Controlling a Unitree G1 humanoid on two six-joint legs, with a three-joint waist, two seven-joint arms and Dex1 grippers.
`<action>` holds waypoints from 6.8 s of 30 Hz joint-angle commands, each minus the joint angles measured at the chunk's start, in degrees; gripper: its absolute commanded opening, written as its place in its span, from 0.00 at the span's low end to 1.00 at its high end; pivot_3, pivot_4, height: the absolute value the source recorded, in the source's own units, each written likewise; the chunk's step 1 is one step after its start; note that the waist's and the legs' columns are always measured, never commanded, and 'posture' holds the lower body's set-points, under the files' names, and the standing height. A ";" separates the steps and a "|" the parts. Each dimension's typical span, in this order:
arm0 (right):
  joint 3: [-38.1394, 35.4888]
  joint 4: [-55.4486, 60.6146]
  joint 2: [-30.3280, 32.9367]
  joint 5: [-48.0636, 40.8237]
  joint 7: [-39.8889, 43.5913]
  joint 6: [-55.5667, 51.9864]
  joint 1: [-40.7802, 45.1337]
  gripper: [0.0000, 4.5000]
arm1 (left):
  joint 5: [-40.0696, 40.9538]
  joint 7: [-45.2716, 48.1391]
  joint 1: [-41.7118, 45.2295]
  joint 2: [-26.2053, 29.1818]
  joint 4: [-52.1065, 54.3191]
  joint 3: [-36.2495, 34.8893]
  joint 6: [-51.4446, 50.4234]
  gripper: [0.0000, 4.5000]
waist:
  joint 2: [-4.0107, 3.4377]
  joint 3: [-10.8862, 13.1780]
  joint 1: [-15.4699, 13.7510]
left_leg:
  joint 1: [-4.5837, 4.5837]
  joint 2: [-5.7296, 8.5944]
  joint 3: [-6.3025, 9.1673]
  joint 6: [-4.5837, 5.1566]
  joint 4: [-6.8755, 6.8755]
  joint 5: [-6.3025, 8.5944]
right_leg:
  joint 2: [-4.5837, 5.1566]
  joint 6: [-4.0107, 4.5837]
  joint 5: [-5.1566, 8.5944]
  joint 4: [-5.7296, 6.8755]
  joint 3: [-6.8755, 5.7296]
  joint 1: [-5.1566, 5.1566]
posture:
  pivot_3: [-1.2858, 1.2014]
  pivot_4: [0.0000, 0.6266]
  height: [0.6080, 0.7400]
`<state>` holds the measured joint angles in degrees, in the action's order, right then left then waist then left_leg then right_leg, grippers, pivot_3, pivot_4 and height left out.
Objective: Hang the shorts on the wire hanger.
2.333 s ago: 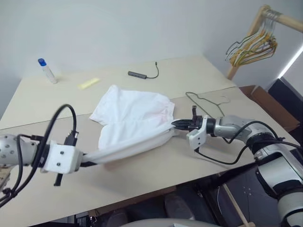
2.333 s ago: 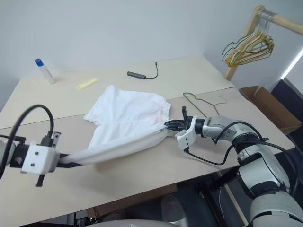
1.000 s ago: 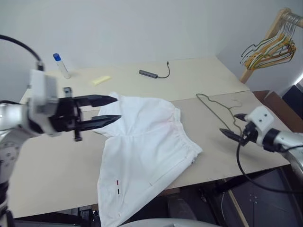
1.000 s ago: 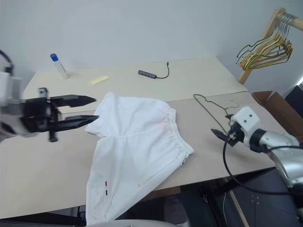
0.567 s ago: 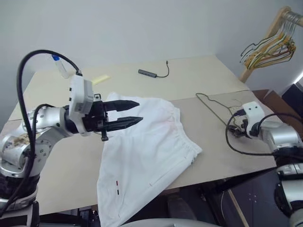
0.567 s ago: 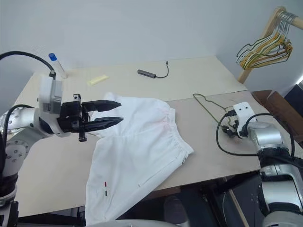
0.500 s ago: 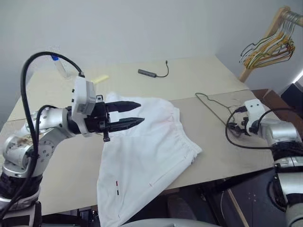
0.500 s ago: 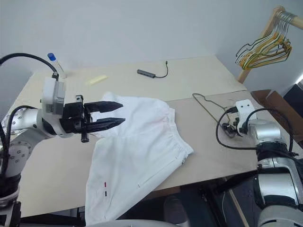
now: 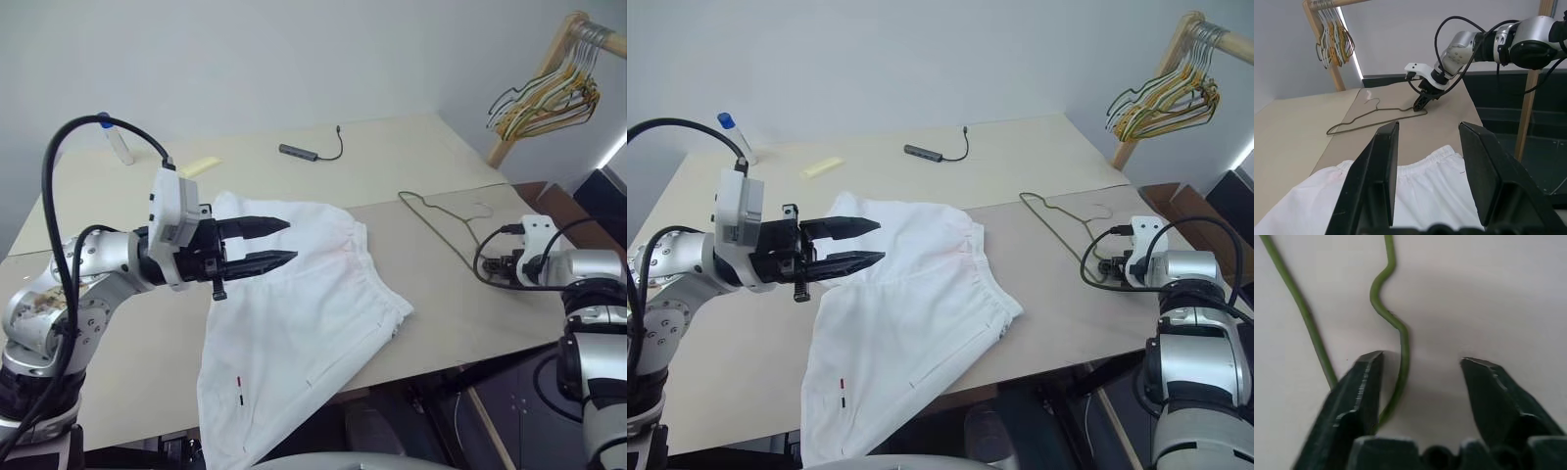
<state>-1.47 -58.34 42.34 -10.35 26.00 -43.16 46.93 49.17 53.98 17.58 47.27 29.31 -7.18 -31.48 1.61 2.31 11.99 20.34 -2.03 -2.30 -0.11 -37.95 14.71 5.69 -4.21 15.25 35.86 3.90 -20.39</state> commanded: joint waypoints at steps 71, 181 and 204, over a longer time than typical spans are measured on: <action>-4.90 68.66 8.77 -7.98 27.18 45.13 -23.67 0.48 | -30.99 21.21 20.89 -1.00 -36.83 13.20 7.88 0.00 | 0.00 0.02 2.91 | 1.04 0.03 0.70 -0.01 -0.35 -0.01 | -0.04 -0.12 -0.04 0.25 0.03 -0.91 | 0.43 0.00 1.00; 19.17 20.32 1.51 -4.01 49.82 -5.99 -3.31 0.00 | -14.23 9.47 -3.81 -0.61 -11.22 -6.33 6.34 0.99 | -0.10 -0.02 -3.59 | 1.85 -0.03 0.49 0.05 -1.00 0.02 | -0.36 0.01 -0.07 0.90 0.05 -1.73 | 0.50 0.00 1.00; 14.83 70.61 10.97 7.96 38.20 14.50 -9.25 0.00 | -27.81 16.69 22.99 -2.45 -33.77 4.81 24.76 0.99 | -0.17 0.02 -4.55 | 1.96 -0.03 0.40 0.02 -1.01 0.01 | -0.36 0.00 -0.06 0.84 0.03 -1.84 | 0.45 0.00 1.00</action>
<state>13.30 9.61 53.20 -3.42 64.48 -29.49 36.11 22.16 68.83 38.67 45.16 -3.03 -3.68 -9.21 1.44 2.33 7.44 22.32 -2.06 -1.91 -0.08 -38.96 14.72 5.33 -4.21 15.18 36.70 3.93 -22.23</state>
